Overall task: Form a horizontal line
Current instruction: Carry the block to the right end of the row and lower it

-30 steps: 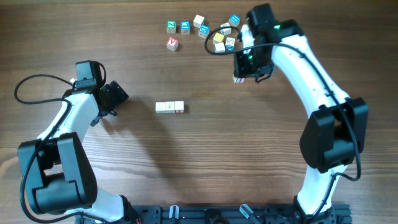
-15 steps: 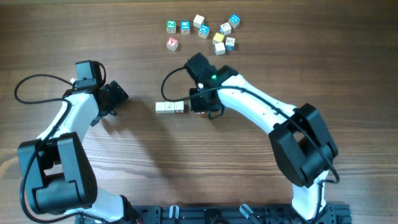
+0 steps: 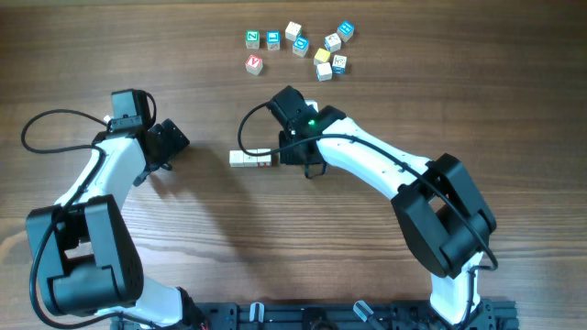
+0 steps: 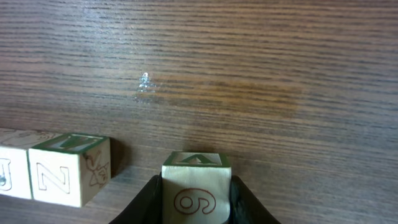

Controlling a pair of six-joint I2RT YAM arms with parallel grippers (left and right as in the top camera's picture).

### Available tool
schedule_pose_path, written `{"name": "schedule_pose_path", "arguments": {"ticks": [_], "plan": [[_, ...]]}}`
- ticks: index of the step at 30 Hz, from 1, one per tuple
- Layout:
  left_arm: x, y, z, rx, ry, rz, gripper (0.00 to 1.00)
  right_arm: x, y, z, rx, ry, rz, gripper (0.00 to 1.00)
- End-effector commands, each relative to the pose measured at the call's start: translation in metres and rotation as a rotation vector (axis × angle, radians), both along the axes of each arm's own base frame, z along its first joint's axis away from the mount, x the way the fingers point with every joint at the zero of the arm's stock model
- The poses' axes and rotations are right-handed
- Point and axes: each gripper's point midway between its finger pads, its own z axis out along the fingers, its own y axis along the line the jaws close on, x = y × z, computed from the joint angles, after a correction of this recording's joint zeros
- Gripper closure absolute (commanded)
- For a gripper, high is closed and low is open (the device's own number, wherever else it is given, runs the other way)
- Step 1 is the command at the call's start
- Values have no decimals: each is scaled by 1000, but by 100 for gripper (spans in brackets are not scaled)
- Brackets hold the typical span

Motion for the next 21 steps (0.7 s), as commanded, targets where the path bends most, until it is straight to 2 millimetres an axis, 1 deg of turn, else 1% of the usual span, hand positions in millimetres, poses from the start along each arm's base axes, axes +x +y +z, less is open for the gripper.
{"name": "schedule_pose_path", "arguments": {"ticks": [1,2,6,9,12,13,16,18,21], "plan": [[-3,3,-4,1,11,17,0,-3,-4,-9,-18,-2,-14,72],[-3,3,-4,1,11,17,0,-3,-4,-9,-17,-3,-14,71],[-3,3,-3,1,10,17,0,-3,-2,-8,-12,-3,-12,63],[-3,3,-4,1,11,17,0,-3,-2,-8,-10,-2,-12,61],[-3,3,-4,1,11,17,0,-2,-2,-8,-9,-4,-12,50],[-3,3,-3,1,10,17,0,-1,-1,-8,-4,-10,-12,50],[-3,3,-4,1,11,17,0,14,0,-3,-10,-82,-29,46],[-3,3,-3,1,10,17,0,24,-6,0,-37,-130,-51,43],[-3,3,-3,1,10,17,0,39,-16,3,-38,-167,-89,43]]}}
